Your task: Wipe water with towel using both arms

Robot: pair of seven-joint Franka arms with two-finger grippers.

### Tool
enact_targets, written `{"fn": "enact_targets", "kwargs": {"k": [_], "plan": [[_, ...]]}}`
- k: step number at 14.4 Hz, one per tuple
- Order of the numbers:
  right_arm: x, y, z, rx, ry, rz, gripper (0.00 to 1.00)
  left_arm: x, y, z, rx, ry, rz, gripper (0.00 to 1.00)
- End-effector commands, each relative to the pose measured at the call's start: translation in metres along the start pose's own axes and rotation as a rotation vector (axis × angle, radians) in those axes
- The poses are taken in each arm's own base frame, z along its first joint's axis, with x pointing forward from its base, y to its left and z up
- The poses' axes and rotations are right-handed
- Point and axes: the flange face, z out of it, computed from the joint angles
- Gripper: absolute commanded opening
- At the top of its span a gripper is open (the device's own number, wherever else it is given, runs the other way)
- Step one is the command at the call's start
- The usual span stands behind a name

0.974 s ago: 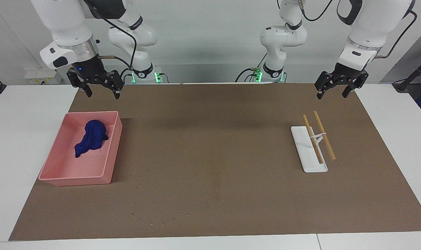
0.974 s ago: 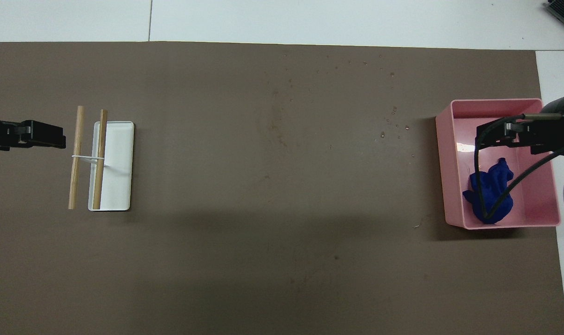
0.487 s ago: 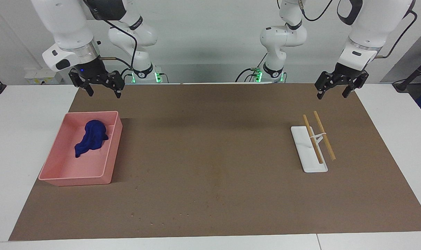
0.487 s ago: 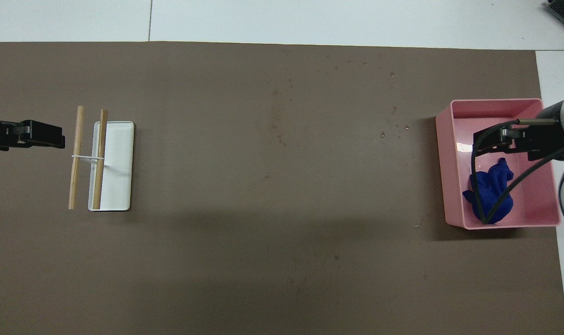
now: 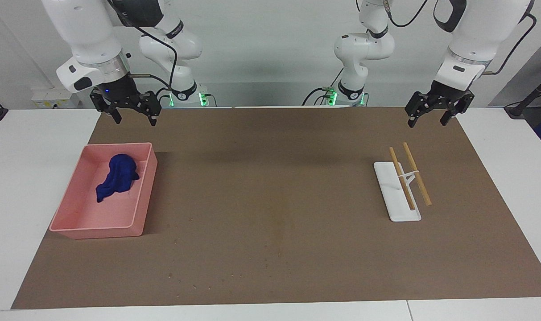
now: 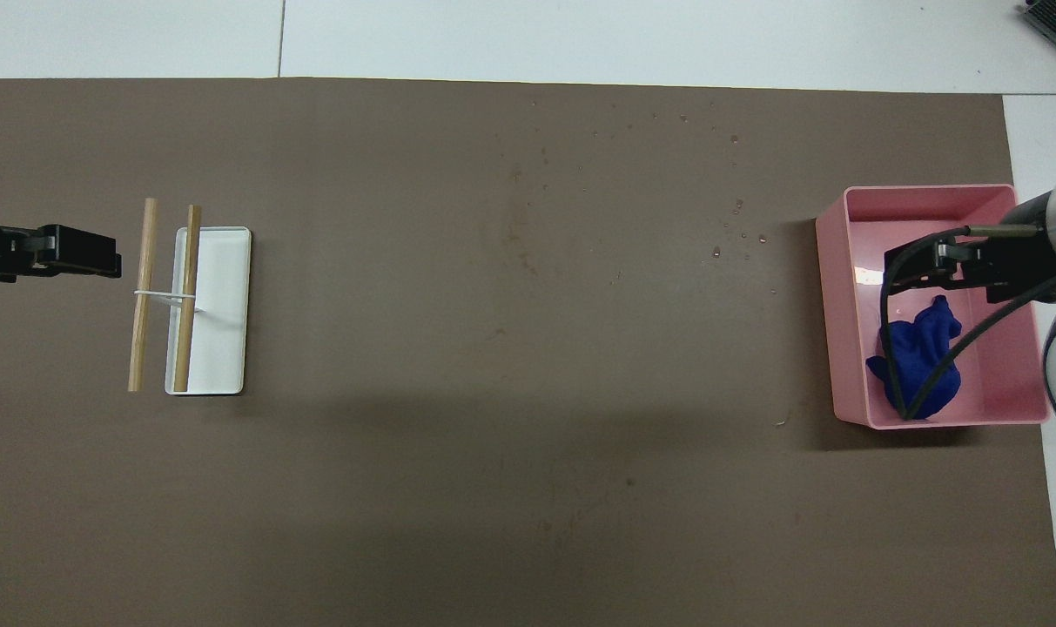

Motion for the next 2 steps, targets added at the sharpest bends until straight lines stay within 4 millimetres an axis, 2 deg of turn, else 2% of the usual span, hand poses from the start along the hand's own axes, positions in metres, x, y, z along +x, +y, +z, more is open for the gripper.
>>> {"fn": "enact_targets", "kwargs": {"k": [1, 2], "plan": [[-0.0066, 0.0014, 0.0005, -0.007, -0.001, 0.001, 1.00, -0.0053, -0.0030, -0.0038, -0.011, 0.004, -0.006, 1.00], [-0.0071, 0.0015, -0.0003, -0.007, 0.000, 0.001, 1.00, -0.0052, -0.0030, -0.0046, -0.011, 0.005, -0.006, 1.00]]}}
